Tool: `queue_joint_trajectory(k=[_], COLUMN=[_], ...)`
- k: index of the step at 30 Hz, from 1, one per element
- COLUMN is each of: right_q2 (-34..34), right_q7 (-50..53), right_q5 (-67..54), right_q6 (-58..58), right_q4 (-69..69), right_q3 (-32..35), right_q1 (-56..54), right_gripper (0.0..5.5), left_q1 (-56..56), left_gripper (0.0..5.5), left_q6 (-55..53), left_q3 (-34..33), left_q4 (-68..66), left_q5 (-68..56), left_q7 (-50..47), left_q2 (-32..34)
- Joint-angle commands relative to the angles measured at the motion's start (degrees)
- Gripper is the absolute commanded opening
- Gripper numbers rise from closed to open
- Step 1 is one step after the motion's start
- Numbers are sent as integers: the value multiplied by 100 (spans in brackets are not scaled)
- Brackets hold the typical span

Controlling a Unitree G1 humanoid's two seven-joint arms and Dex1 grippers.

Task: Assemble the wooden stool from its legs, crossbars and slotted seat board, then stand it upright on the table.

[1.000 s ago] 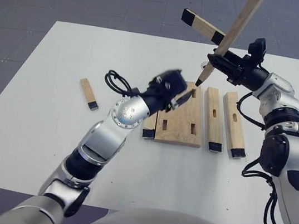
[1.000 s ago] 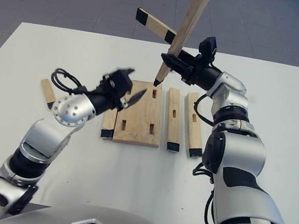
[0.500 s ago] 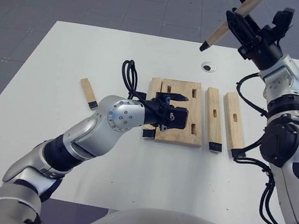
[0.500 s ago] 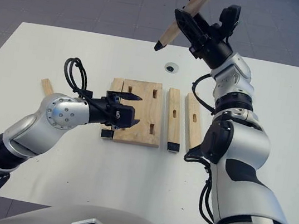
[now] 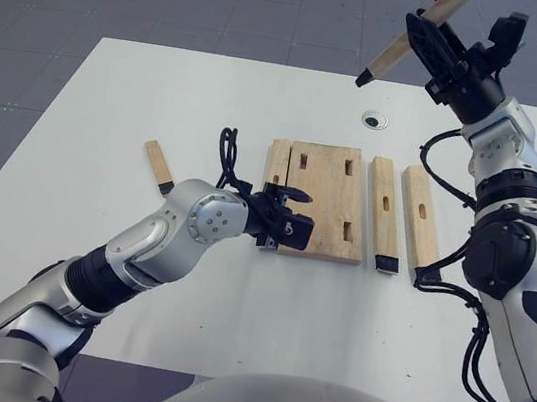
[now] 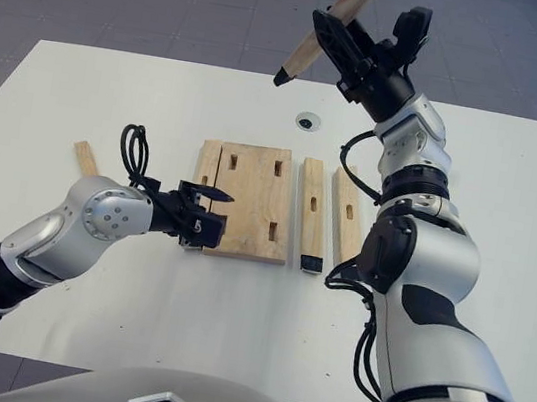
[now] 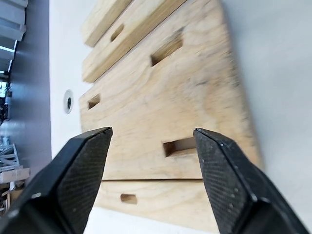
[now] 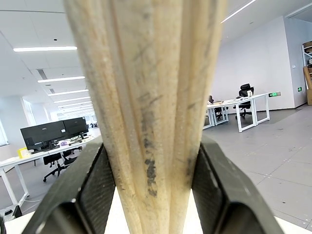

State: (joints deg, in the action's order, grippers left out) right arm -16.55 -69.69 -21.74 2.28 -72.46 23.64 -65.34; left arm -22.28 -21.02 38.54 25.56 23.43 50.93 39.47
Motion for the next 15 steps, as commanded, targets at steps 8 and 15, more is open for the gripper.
queue_joint_trajectory(k=[8, 15], right_q2=[16, 37], right_q7=[18, 28], right_q5=[-136, -126], right_q6=[-16, -23], right_q4=[121, 121], right_q3=[92, 74], right_q1=[-78, -80], right_gripper=[205, 205], left_q1=[-67, -24], left_gripper=[309, 309], left_q6=[345, 541], left_q3=[-288, -367], left_q4=[-343, -618], left_q5=[321, 499], left_q7=[86, 28], left_q2=[-130, -292])
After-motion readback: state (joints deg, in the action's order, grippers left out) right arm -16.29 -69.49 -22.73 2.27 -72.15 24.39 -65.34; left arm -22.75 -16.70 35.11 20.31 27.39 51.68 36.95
